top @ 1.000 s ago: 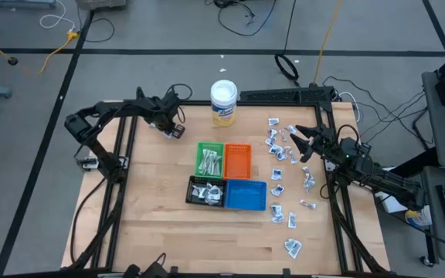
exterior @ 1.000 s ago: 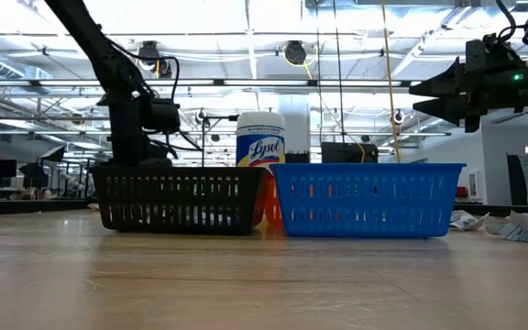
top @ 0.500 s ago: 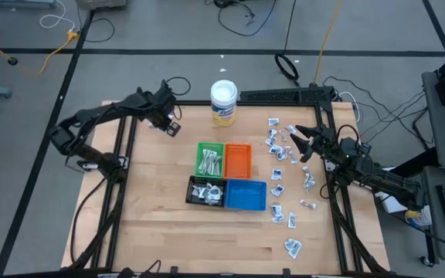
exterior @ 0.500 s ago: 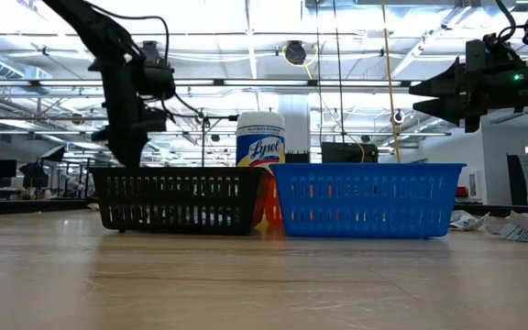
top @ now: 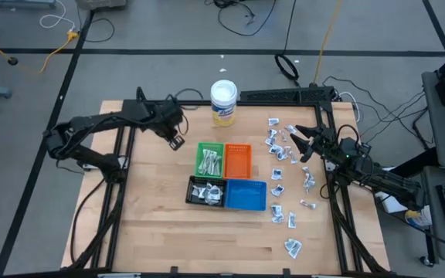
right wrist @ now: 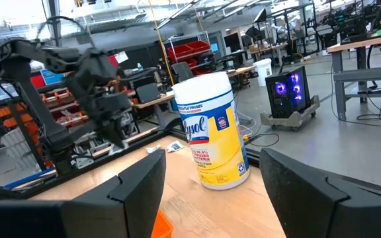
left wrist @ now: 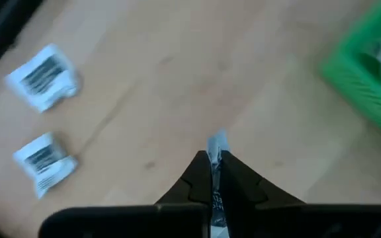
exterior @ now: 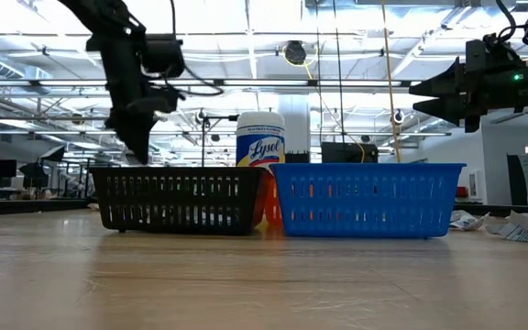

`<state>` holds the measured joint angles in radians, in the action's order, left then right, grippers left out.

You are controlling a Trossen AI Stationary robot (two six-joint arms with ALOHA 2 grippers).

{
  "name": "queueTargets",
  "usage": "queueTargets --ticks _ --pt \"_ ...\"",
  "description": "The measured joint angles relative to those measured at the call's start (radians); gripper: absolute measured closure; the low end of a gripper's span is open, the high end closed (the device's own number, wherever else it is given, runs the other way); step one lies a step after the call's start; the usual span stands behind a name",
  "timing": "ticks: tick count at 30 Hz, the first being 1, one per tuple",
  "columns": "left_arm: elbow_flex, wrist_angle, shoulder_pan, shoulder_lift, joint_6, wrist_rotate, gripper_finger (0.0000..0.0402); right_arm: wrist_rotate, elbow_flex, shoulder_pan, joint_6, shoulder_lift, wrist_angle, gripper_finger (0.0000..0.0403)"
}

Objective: Pick & Place First Aid Supplies
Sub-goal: Put the towelette pack into the black bin

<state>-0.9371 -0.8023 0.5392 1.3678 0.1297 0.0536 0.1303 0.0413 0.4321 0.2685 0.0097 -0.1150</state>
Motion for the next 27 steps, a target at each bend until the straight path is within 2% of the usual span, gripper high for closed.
queueTargets --ticks 16,22,27 --pt "0.0 0.064 -0.471 0.0 -0.057 -0.045 0.0391 0.0 0.0 0.0 0.0 0.0 0.0 0.016" --pt "-0.003 0.075 -0.584 0.008 -0.044 -0.074 0.0391 0.0 0.0 0.0 0.0 0.0 0.0 0.016" --pt "-0.09 0.069 -0.622 0.108 -0.033 -0.071 0.0391 0.0 0.0 0.0 0.0 0.0 0.0 0.016"
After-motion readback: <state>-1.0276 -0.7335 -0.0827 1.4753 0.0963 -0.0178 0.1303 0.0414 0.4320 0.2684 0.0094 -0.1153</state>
